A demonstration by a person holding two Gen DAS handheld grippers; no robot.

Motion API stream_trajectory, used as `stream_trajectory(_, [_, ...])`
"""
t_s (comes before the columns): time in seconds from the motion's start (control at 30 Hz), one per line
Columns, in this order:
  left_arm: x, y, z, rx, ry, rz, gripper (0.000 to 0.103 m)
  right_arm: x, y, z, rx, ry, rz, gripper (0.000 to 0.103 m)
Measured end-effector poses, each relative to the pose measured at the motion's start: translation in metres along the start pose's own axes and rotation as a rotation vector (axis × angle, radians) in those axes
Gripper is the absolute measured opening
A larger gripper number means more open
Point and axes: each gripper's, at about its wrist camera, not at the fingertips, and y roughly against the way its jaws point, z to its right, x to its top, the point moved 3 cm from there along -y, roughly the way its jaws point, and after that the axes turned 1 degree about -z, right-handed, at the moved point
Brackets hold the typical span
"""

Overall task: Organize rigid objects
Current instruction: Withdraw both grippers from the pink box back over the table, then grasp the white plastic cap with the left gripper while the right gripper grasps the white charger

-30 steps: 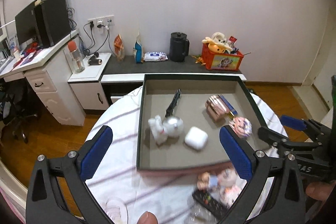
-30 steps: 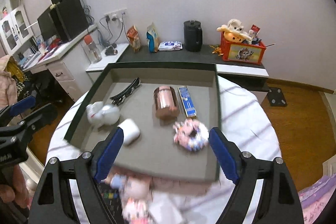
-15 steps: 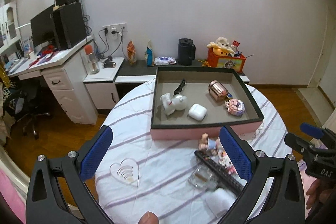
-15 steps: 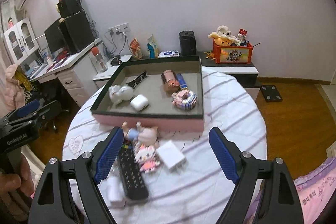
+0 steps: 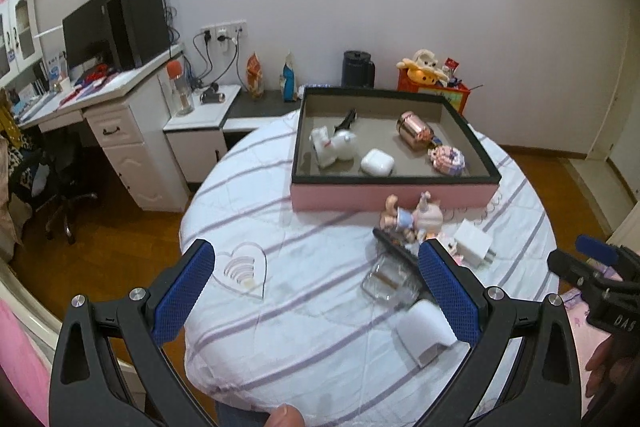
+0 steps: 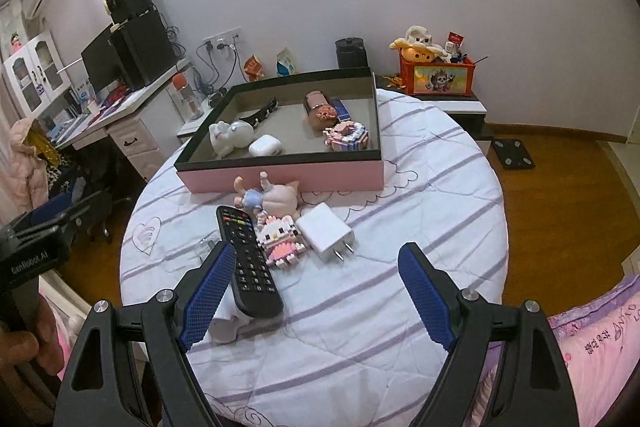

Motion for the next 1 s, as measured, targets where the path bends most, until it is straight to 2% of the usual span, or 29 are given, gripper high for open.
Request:
stream_trajectory(0.2, [-0.015, -0.007, 0.004, -0.012, -0.002, -0.036, 0.103, -0.001, 0.0, 0.003, 0.0, -0.004, -0.004, 0.085])
stream_trajectory(0.57, [-0.051, -0.02, 0.03, -0.092, -0.052, -0.093, 0.103, -0.004, -0.006, 0.004, -0.008, -0.005, -0.019, 0.085])
stream_trajectory(1.0, [-0.086, -0.052, 0.056, -0.142, -0.097, -0.141, 0.103, -0.009, -0.018, 0.011, -0.015, -0.016, -0.049, 0.085])
